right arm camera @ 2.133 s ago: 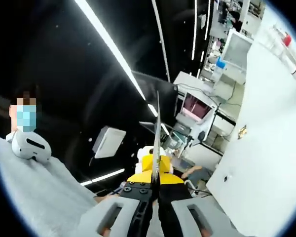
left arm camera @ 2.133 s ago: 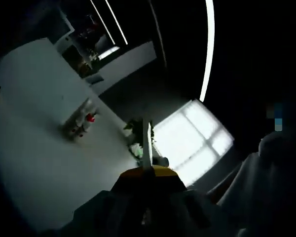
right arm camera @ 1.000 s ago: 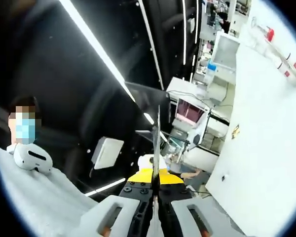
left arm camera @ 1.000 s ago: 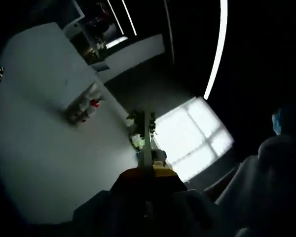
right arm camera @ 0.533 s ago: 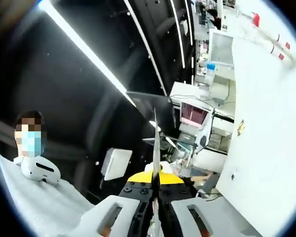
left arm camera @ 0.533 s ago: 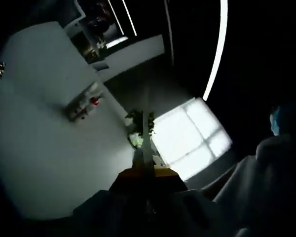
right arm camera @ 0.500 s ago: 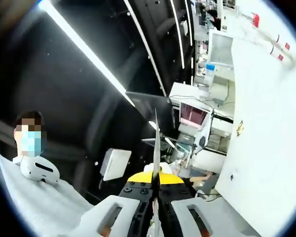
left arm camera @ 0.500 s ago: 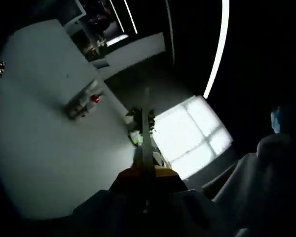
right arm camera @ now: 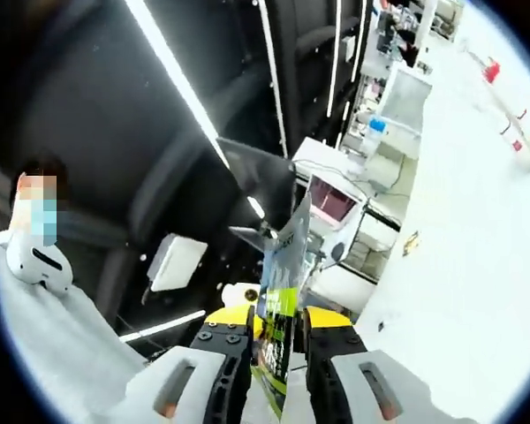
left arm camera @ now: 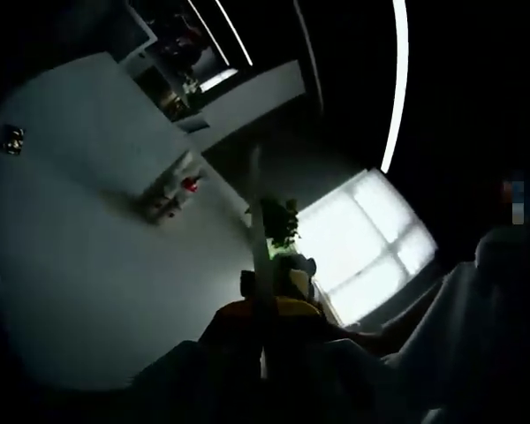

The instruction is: Arrange the skincare products in the storage area until every visible bottle or jar stands upright without overlapping.

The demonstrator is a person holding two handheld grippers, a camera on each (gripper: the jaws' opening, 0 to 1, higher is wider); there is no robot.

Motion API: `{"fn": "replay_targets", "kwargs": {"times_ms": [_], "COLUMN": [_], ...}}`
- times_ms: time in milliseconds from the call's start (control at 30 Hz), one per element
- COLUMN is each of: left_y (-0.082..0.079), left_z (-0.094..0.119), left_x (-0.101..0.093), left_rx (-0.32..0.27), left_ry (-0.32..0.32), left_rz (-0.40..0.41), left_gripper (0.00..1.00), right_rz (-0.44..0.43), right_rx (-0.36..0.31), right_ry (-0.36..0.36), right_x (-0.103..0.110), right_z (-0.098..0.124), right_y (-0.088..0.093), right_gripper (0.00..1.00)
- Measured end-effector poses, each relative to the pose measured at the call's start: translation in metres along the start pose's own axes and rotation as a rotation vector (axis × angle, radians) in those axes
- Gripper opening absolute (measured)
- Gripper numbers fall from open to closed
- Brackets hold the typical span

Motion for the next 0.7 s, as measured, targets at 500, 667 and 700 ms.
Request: {"fn": "replay_targets", "kwargs": {"times_ms": [500, 667, 700], "left_y": [-0.024, -0.045, -0.048], "left_z": [0.006, 0.003, 0.002], "left_x": [0.031, 0.044, 0.047], "left_rx": [-0.066, -0.074, -0.072], "left_ry": [-0.104, -0.125, -0.129], "left_rz": [0.0, -0.009, -0.011], "left_gripper": [0.0, 0.0, 0.0], "right_rz": [0.139, 0.217, 0.214], "right_rx": [0.119, 0.167, 0.165], "right_ry": [0.254, 0.36, 0.367], "right_x": [-0.036, -0.048, -0.049], "right_z": [0.026, 0.043, 0.045], "right_y": [-0.01, -0.019, -0.022], "right_gripper": [0.61, 0.67, 0.67]}}
Point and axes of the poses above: the point that each gripper's makers call its tool centre point, and the gripper's own axes: z roughly backward along the fingers, x roughly to its left, y roughly out of its underside, the point moved 2 cm from there along z, roughly backward along the fingers, and after that the axes turned 9 degrees about -z, right-handed, at the moved point
